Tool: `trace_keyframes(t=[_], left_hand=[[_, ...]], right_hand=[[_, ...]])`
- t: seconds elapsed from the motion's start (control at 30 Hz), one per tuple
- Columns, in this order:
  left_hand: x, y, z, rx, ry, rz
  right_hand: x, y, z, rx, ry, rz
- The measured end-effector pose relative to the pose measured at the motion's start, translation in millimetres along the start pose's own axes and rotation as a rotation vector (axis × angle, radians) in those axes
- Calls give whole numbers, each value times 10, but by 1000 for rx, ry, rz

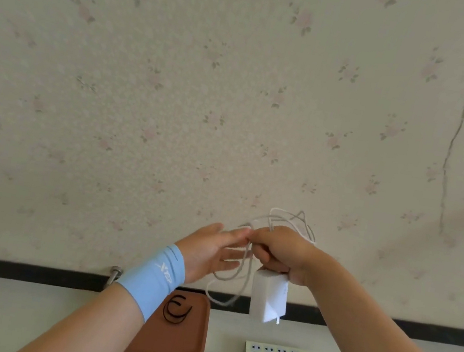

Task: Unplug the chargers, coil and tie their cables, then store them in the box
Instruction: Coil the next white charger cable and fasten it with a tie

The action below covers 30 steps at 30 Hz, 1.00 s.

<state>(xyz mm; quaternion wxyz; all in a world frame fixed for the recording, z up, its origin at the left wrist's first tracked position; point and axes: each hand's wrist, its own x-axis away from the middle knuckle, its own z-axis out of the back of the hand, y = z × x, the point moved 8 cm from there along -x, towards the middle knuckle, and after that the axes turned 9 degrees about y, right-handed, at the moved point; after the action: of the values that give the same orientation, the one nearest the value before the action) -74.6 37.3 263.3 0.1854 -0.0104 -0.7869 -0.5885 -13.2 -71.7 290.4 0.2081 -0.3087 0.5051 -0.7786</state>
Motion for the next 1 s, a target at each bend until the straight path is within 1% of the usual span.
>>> trace_keyframes(t=[0.07,0.17,0.27,0.33,0.37,0.4,0.47,0.5,0.53,0.6,0.7,0.77,0.83,0.9,1.0], left_hand=[[20,-58,-159,-70,-51,11],[87,-146,-286,-259,-88,59],[133,-145,-237,-393,-69,144],[148,-78,-142,-526,-31,119],[155,-39,-113,-574,-37,87],[177,-13,-116,-573,-73,66],[228,-8,-158,-455,-166,67],[238,-4,-170,-381,-174,73],[226,7,-160,-301,-136,79],[140,22,-50,-79,26,100],[31,58,172,331,216,114],[-8,92,300,506,289,88],[-22,116,355,597,305,77],[-23,122,347,627,283,89],[0,90,315,562,246,153]], right_hand=[[-45,28,39,-162,18,-41],[-91,80,40,-385,10,-122],[-109,138,93,-480,83,-188],[-129,180,190,-510,165,-215],[-146,207,244,-516,204,-225],[-164,238,286,-507,231,-237],[-165,279,312,-418,245,-257],[-157,294,301,-350,232,-268],[-144,313,279,-281,211,-286],[-125,367,226,-183,168,-343],[-129,365,145,-185,109,-350],[-142,343,73,-174,56,-315],[-124,326,-54,-127,-56,-279],[-83,288,-169,-64,-165,-218],[-59,227,-194,-17,-190,-132]])
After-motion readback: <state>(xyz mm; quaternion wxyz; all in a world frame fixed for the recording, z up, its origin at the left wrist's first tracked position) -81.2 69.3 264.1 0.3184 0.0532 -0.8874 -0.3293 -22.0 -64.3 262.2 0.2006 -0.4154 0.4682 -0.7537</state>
